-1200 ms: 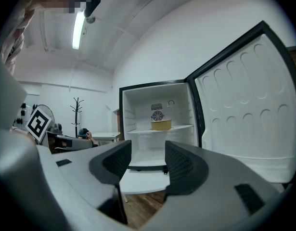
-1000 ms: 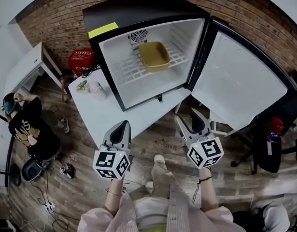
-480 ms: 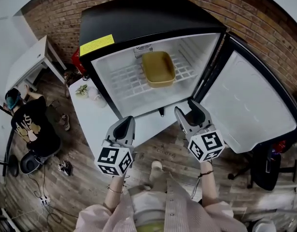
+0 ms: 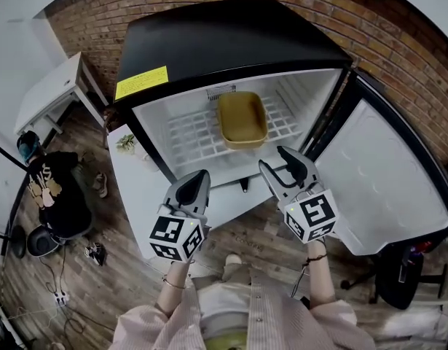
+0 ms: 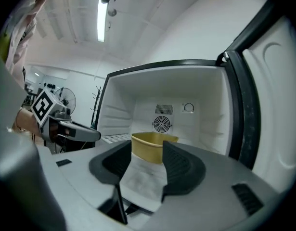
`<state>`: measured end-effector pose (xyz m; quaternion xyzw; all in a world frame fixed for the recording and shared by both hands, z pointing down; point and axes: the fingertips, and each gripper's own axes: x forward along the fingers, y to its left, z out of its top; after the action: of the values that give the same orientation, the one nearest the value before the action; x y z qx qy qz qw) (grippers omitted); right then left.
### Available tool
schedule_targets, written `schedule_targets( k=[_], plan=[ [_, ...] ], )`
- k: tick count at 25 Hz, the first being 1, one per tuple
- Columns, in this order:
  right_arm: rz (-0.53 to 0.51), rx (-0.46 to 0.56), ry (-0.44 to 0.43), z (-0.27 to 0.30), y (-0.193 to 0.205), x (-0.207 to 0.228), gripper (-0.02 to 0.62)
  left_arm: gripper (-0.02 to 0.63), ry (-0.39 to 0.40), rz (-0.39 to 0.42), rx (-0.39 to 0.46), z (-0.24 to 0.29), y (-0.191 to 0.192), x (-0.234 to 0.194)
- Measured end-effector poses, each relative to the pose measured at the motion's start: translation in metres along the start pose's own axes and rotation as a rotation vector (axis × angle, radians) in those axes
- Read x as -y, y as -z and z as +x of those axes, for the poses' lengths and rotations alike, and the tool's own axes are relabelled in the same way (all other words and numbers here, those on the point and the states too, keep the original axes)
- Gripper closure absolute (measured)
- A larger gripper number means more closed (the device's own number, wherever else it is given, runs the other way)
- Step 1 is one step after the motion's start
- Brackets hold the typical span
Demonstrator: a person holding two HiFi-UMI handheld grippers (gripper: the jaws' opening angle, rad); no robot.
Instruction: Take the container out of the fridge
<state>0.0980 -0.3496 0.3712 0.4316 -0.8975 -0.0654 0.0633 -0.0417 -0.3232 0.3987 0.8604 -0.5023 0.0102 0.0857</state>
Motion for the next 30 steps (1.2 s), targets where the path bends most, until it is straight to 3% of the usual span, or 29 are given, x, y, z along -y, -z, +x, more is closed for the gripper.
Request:
schedule_targets(
  k=[9,15,22,30],
  plan=[
    [-0.260,-0.063,-0.156,0.035,-0.020,-0.005,0.388,0.615,0.027,0.009,0.002,0.020,-0.009,0.000],
    [-0.418,-0.199,-0.276,0.055,-0.012,-0.018,0.388,0.615,0.066,-0.011,-0.015,0.027,-0.010,0.002],
    [-0.605,-0.378,-0.349,0.066,0.009,-0.022,0.390,0.615,0.114,-0.030,-0.039,0.036,-0.005,0.006],
    [-0.757,-0.497,-0.424,0.075,0.021,-0.028,0.394,0.615,0.140,-0.047,-0.057,0.037,0.002,0.006]
  ],
)
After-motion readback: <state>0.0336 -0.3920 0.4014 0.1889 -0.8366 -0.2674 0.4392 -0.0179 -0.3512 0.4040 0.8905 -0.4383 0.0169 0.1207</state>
